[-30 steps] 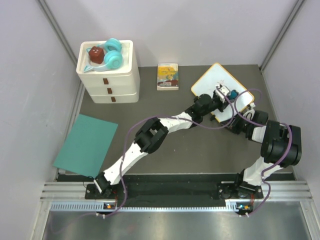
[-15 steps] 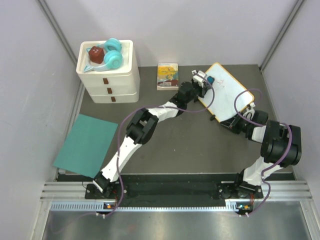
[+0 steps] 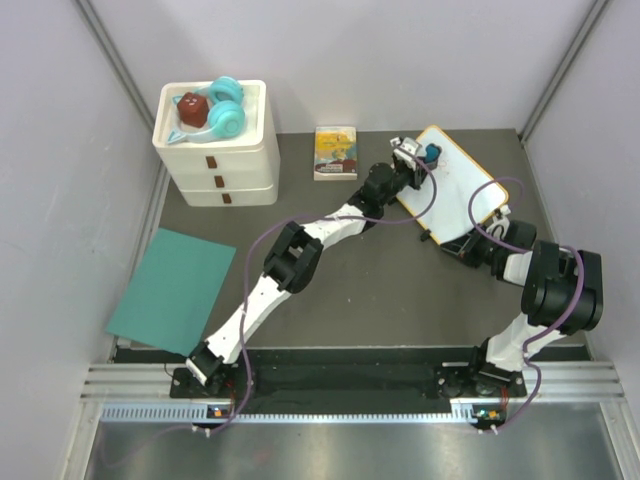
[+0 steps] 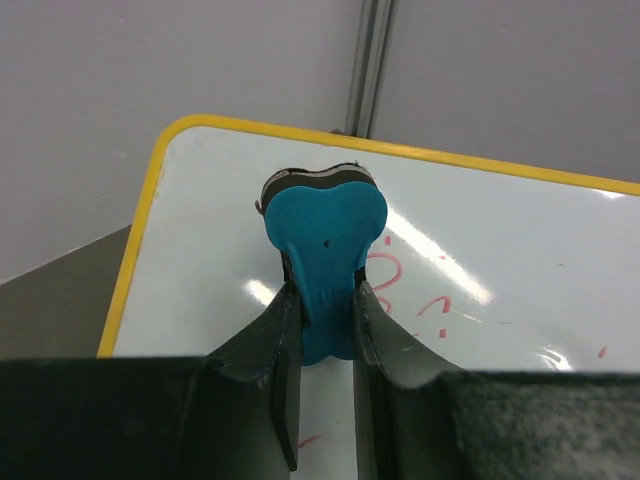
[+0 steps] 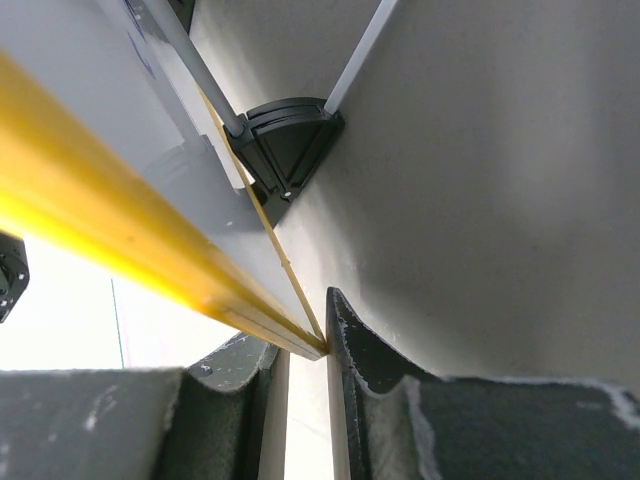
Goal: Erase the whiteboard
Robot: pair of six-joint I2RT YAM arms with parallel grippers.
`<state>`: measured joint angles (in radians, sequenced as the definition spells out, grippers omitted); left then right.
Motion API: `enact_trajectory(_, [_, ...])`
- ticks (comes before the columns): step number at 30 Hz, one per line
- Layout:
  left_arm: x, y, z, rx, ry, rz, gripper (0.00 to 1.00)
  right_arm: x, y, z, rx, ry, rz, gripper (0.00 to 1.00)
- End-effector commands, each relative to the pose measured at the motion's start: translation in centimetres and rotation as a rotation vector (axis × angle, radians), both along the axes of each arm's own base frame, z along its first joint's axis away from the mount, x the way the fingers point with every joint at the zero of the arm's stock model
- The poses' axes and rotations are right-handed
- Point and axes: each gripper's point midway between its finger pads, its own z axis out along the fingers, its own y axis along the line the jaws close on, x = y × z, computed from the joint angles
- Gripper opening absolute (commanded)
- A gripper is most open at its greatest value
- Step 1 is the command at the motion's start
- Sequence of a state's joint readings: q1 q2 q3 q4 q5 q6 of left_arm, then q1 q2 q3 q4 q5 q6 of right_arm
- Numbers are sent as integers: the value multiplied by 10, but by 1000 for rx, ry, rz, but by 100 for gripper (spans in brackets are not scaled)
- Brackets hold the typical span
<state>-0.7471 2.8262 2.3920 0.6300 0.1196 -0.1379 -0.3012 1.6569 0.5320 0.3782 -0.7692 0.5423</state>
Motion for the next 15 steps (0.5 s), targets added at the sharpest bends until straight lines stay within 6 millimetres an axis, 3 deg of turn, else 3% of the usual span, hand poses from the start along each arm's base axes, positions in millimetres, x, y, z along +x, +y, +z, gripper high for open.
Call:
enact_trajectory(1, [-8, -9, 43, -87, -113, -11, 0, -21, 16, -15, 28, 100, 42, 0])
enact_trajectory(7, [-18, -14, 58, -129, -168, -48, 0, -22, 16, -16, 28, 102, 42, 0])
enact_trajectory(11, [-17, -17, 46, -66, -155, -56, 0, -22, 16, -16, 29, 100, 43, 0])
enact_trajectory(15, [-21, -17, 17, 80, -90, -110, 0, -22, 16, -15, 28, 99, 43, 0])
